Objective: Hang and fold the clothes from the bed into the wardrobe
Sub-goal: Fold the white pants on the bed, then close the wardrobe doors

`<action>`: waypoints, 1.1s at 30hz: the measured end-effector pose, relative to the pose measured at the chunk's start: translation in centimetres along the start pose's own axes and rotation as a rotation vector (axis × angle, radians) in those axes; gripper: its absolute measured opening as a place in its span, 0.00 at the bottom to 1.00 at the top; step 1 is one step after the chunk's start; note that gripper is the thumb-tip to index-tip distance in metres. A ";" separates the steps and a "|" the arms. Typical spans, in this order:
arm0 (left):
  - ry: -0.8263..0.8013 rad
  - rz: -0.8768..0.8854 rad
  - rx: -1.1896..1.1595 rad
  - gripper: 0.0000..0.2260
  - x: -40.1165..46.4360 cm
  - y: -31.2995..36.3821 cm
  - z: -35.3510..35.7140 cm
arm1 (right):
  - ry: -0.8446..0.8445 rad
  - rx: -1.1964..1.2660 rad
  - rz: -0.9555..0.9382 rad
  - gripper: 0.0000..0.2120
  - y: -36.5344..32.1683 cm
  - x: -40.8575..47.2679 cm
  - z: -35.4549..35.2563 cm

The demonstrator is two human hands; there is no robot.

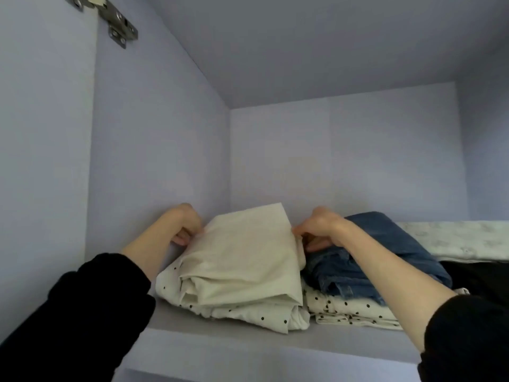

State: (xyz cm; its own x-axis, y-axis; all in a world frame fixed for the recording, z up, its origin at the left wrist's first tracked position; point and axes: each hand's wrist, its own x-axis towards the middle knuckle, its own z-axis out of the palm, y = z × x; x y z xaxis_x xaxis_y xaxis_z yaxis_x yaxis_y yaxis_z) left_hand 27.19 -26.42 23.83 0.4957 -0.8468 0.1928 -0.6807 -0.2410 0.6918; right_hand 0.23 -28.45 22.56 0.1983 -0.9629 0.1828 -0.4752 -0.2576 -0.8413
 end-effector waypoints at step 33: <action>-0.028 0.477 -0.353 0.12 -32.4 -6.6 9.1 | 0.046 -0.343 -0.265 0.16 10.4 -26.1 3.7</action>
State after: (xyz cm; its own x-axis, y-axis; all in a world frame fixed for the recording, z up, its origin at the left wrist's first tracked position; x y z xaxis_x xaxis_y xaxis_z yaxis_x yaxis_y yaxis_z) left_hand 10.73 -1.74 6.72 0.1619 -0.8360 0.5243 -0.6018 0.3374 0.7239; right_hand -6.69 -5.74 7.15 0.3170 -0.8604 0.3989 -0.6721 -0.5006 -0.5456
